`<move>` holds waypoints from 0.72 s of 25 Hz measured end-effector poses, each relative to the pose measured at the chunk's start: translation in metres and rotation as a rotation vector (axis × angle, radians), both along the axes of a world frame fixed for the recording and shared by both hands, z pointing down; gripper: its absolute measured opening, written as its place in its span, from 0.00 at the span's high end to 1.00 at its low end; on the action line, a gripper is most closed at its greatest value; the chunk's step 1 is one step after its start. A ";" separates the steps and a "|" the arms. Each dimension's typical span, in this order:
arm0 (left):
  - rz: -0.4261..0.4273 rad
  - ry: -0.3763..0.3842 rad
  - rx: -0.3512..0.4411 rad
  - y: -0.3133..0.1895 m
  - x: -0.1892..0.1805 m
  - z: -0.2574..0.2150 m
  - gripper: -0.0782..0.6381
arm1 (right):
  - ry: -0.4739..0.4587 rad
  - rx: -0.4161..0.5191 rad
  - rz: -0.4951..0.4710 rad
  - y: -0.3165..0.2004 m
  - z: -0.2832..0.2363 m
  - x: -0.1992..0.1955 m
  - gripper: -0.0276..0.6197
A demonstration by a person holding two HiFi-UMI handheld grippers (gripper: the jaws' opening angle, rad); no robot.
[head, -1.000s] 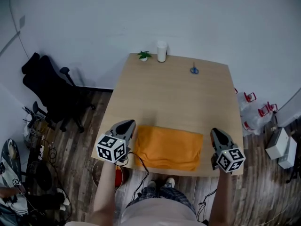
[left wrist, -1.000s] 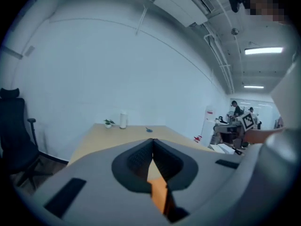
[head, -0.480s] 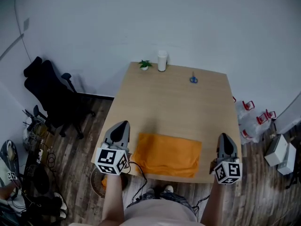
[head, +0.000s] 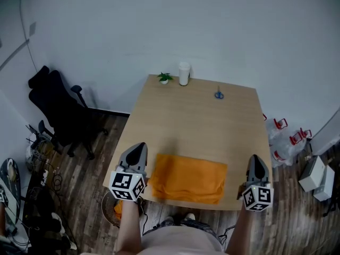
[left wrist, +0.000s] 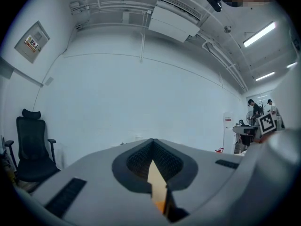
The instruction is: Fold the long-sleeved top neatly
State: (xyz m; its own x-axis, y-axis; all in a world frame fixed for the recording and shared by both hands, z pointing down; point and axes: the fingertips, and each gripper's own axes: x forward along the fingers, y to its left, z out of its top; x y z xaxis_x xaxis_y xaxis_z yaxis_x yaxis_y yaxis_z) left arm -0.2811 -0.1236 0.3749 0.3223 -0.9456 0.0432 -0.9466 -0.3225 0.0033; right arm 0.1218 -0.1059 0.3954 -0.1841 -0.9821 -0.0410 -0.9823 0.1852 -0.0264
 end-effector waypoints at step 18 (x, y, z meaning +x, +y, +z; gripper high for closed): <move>0.025 -0.015 -0.014 -0.003 0.012 0.003 0.89 | 0.026 -0.045 -0.006 -0.003 0.013 0.000 0.95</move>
State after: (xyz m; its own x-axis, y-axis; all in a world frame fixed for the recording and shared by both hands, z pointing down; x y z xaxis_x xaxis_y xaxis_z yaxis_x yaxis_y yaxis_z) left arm -0.2692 -0.1269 0.3777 0.3450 -0.9366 0.0613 -0.9382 -0.3459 -0.0058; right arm 0.1218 -0.1087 0.4082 -0.1906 -0.9816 0.0080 -0.9816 0.1905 -0.0097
